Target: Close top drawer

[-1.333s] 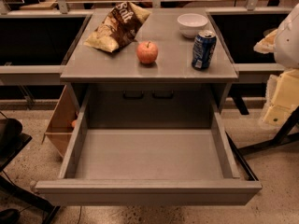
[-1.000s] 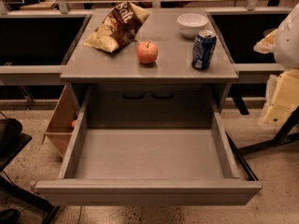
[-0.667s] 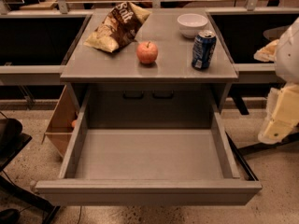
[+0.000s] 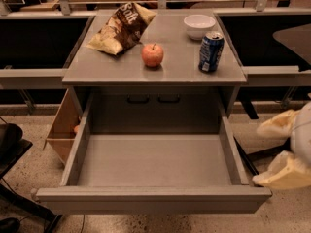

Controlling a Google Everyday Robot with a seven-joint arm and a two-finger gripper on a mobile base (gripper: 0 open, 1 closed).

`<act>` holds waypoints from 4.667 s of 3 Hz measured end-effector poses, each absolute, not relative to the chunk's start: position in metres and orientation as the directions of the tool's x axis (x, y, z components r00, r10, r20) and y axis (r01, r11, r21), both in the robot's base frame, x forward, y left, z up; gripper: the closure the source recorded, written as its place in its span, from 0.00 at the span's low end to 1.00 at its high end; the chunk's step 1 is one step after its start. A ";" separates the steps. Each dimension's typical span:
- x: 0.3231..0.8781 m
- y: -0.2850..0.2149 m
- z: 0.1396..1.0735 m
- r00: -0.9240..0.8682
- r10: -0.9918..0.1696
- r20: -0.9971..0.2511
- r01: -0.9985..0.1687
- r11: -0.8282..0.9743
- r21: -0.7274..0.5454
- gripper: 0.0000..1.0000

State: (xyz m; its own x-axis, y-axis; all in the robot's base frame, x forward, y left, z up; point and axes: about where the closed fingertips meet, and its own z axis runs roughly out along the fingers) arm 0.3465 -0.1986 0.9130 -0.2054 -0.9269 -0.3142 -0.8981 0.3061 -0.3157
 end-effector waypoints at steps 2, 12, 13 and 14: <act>0.303 -0.195 0.733 -0.326 -0.864 -0.384 -0.895 0.413 -0.170 0.96; 0.481 -0.122 0.624 -0.101 -0.825 -0.556 -0.849 0.363 -0.384 1.00; 0.482 -0.122 0.624 -0.098 -0.824 -0.558 -0.849 0.362 -0.386 1.00; 0.521 -0.118 0.621 -0.068 -0.811 -0.581 -0.842 0.359 -0.403 1.00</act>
Offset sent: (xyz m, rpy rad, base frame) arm -0.0744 -0.0036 -0.2864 0.1359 0.2438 -0.1450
